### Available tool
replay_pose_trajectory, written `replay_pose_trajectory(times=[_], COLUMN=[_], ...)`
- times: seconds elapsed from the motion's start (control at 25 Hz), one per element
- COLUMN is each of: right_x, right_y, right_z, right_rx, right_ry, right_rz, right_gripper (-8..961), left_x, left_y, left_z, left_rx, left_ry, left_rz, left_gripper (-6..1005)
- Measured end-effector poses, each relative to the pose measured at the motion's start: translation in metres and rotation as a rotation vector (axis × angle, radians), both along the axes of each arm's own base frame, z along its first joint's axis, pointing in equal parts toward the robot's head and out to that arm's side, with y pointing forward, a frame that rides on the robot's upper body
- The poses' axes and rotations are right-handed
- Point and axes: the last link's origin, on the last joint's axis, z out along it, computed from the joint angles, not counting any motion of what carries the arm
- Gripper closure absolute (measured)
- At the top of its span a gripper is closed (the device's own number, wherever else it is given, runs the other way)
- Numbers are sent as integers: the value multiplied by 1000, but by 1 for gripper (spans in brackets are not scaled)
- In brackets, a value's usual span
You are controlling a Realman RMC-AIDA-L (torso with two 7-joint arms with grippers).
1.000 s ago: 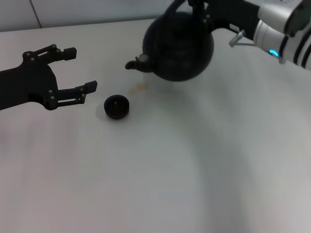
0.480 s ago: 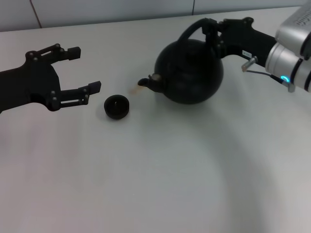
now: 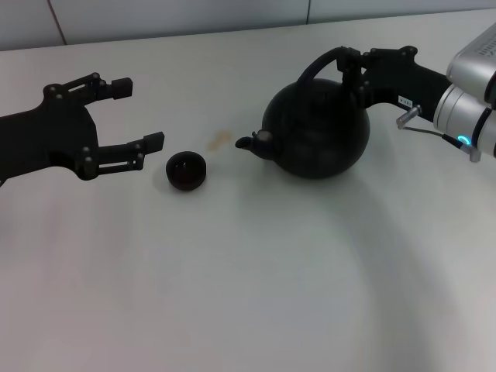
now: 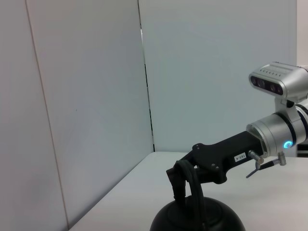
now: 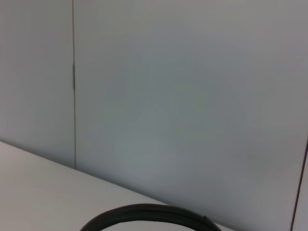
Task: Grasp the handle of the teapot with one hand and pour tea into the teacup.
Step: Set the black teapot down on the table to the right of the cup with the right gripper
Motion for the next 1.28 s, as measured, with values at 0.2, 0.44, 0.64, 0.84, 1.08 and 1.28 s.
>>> replay_pose_trajectory(times=[0.2,0.44,0.64,0.84,1.08,1.28], right_x=[1,1,1,-1,-4,-5], right_y=[0,-1,-2,0,0,0], right_z=[-3,-4,-2,2,4,3], right_rx=[-12,-17,-9,5,12,10], right_ry=[-15,-18,-15,-11,-9,-11], right_rz=[4,12,12,19,27,33], right_gripper=[865,866,826,759,597,425], left_x=[0,1,0,-1,-1,-1], left_y=[0,0,-1,-2,-3,-4], left_z=[0,-1,-2,-2,-2,-2], left_rx=[-1,-2,-4,-9,-14,-12], left_ry=[0,-2,-3,-5,-7,-7], left_rz=[0,-1,1,3,1,2], left_gripper=[139,139,139,139,139,139])
